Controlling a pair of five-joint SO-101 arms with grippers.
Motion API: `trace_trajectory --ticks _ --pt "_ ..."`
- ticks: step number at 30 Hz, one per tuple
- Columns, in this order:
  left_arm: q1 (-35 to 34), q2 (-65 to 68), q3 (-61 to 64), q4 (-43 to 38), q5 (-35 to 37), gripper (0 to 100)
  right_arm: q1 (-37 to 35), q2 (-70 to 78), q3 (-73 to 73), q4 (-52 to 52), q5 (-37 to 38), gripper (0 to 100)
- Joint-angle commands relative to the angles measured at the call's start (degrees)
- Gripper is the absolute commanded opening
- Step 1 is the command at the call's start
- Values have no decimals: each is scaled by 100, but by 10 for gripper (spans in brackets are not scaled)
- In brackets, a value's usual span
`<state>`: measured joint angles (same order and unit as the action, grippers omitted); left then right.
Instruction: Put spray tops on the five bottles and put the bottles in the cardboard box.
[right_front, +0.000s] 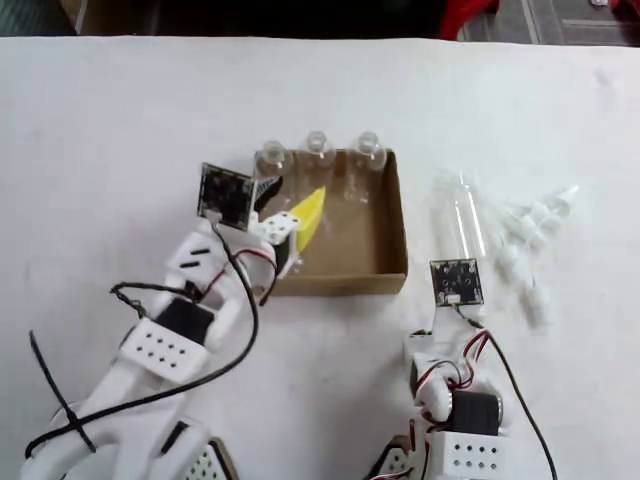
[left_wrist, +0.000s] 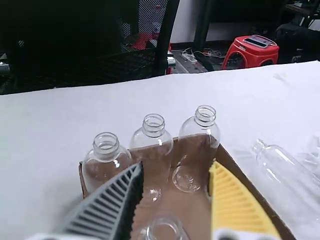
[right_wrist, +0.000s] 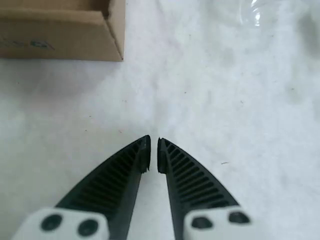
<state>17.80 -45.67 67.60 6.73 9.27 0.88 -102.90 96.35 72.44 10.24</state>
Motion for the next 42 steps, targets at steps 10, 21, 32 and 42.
trace_trajectory --ticks 10,21,32,42 --pt "-2765 -2132 -352 941 1512 134 48 -31 53 31 -26 16" --pt "-3116 -3020 905 237 1284 98 48 -31 53 31 -26 16" --pt "-2765 -3020 1864 -1389 -88 94 48 -31 53 31 -26 16" --pt "-2765 -3011 1881 -1380 -88 94 48 -31 53 31 -26 16"
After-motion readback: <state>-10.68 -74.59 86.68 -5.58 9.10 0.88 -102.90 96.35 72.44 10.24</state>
